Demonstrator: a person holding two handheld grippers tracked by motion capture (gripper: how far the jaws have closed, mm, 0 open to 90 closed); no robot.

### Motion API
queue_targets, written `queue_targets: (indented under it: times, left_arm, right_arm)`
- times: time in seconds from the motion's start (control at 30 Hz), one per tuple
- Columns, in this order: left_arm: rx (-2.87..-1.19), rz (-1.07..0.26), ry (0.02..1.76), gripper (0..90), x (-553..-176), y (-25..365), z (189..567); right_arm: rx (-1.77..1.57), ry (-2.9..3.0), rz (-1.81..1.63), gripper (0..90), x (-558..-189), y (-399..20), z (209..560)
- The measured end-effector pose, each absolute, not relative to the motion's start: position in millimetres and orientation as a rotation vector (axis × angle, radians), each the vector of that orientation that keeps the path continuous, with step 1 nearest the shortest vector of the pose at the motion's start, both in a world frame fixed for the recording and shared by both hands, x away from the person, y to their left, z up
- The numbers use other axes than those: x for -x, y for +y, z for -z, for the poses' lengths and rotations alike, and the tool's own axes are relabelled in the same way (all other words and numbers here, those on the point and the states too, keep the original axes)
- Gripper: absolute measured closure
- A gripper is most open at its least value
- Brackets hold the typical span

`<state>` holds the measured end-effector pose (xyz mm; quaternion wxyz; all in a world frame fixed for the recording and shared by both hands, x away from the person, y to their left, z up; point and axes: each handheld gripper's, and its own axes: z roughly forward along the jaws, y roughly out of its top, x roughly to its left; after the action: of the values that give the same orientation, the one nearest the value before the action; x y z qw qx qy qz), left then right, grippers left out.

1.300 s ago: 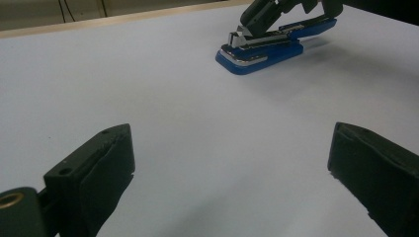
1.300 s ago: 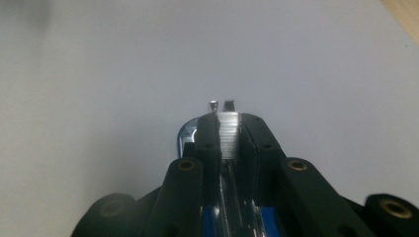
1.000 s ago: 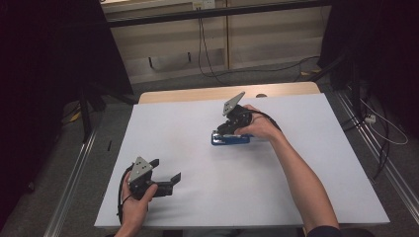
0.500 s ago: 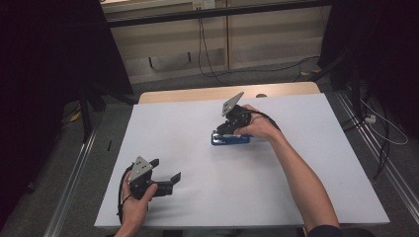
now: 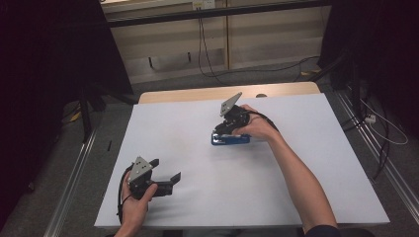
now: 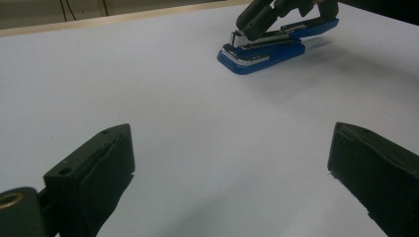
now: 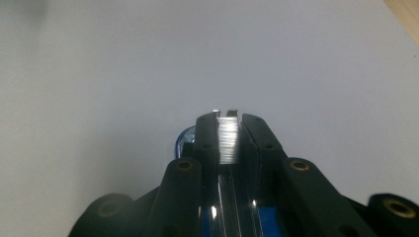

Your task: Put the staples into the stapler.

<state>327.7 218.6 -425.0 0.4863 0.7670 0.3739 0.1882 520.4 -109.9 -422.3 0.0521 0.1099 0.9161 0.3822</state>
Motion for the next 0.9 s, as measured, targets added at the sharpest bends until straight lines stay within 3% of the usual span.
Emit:
queue_targets:
  times: [0.43, 0.53, 0.6, 0.9]
  left_arm:
    - [-1.867, -0.449, 0.905, 4.2, -328.0, 218.1, 425.4]
    - [-1.863, -0.447, 0.909, 4.2, -327.9, 218.4, 425.5]
    - [-1.867, -0.45, 0.908, 4.2, -328.0, 218.4, 425.5]
    - [-1.875, -0.445, 0.908, 4.2, -328.4, 216.4, 426.3]
  right_arm:
    - [-0.39, 2.775, -1.162, 69.9, -520.3, -111.4, 423.3]
    - [-0.447, 2.767, -1.171, 59.3, -520.5, -112.1, 424.5]
    - [-0.452, 2.765, -1.158, 58.8, -519.0, -112.7, 426.3]
    - [-0.599, 2.699, -1.211, 41.0, -514.5, -118.8, 427.1]
